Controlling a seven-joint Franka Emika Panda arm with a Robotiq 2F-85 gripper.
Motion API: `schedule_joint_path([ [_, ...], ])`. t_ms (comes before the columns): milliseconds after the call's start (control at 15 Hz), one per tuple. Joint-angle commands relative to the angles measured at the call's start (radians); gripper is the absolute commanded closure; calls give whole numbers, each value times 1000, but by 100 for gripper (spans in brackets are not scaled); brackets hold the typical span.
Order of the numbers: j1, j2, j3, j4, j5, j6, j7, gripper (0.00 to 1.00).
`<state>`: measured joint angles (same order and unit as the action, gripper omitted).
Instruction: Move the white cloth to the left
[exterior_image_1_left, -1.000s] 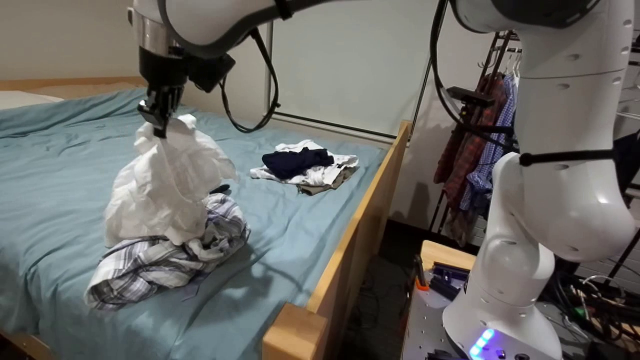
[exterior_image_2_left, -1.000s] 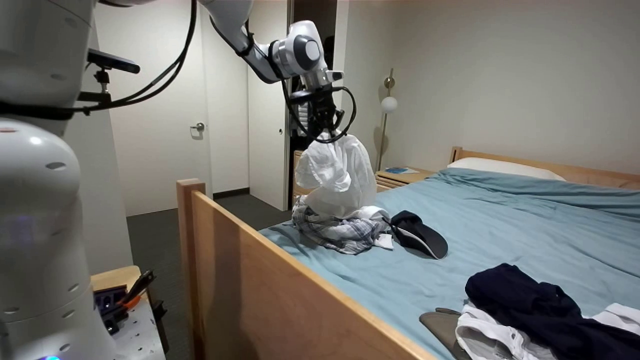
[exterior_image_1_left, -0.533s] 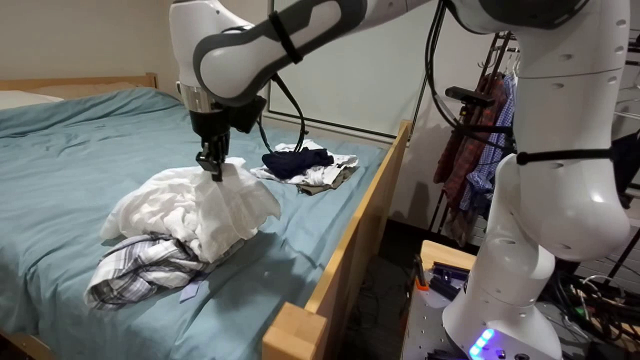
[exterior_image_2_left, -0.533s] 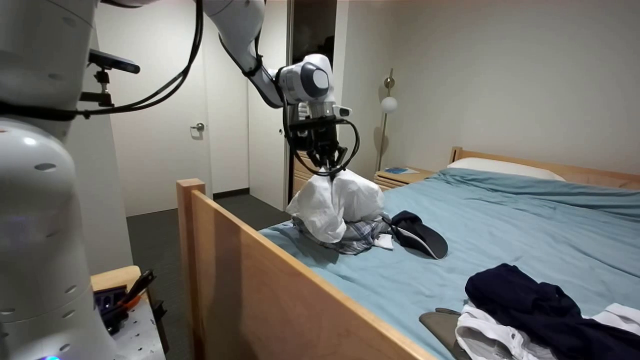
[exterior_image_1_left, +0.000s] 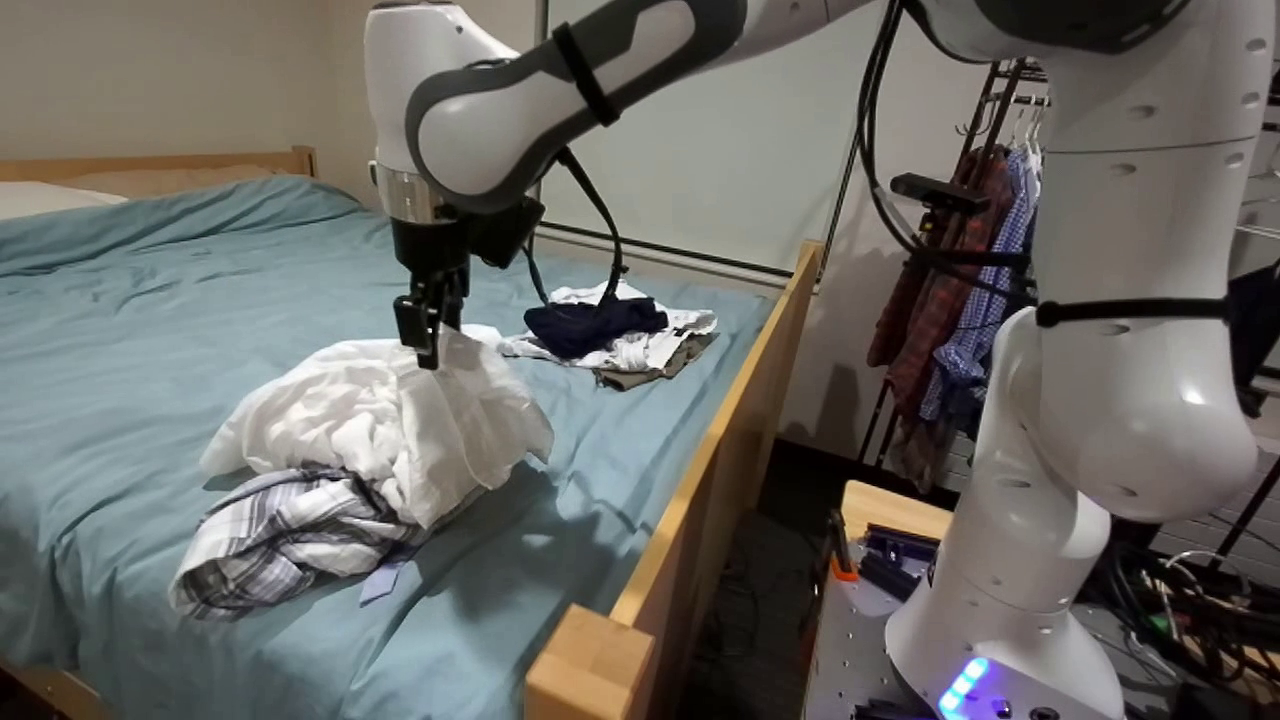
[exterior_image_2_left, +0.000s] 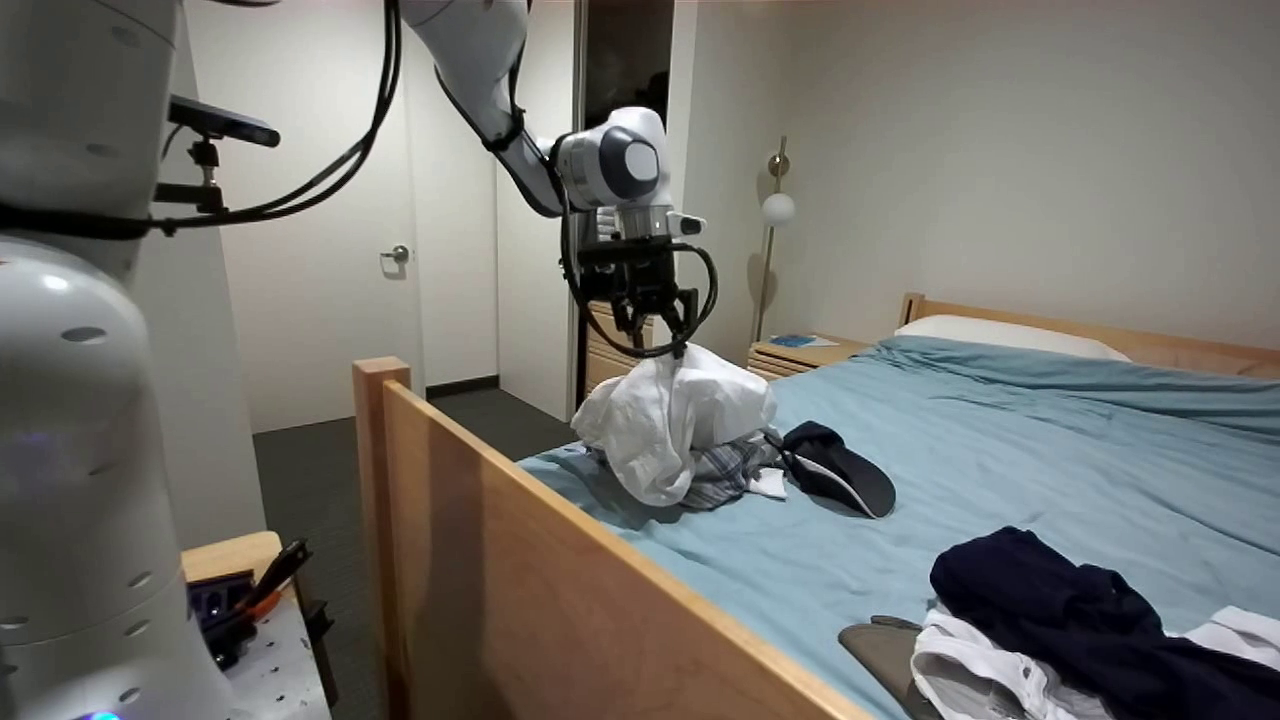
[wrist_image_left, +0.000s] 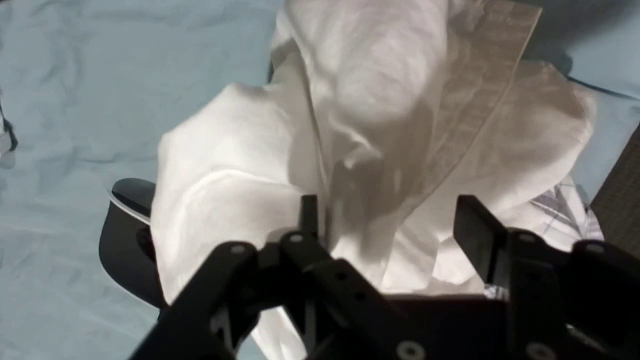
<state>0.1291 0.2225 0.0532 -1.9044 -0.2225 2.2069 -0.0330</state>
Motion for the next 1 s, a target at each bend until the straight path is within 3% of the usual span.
schedule_joint_path([
  [0,-28,-146,6,-145,52,119,16,1],
  [267,-70,-265,-25,-221,186,108,71,0],
  [467,-120,-297,-78,-204,282,67,55,0],
  [933,-226,-187,-190,-69,395,42,64,0],
])
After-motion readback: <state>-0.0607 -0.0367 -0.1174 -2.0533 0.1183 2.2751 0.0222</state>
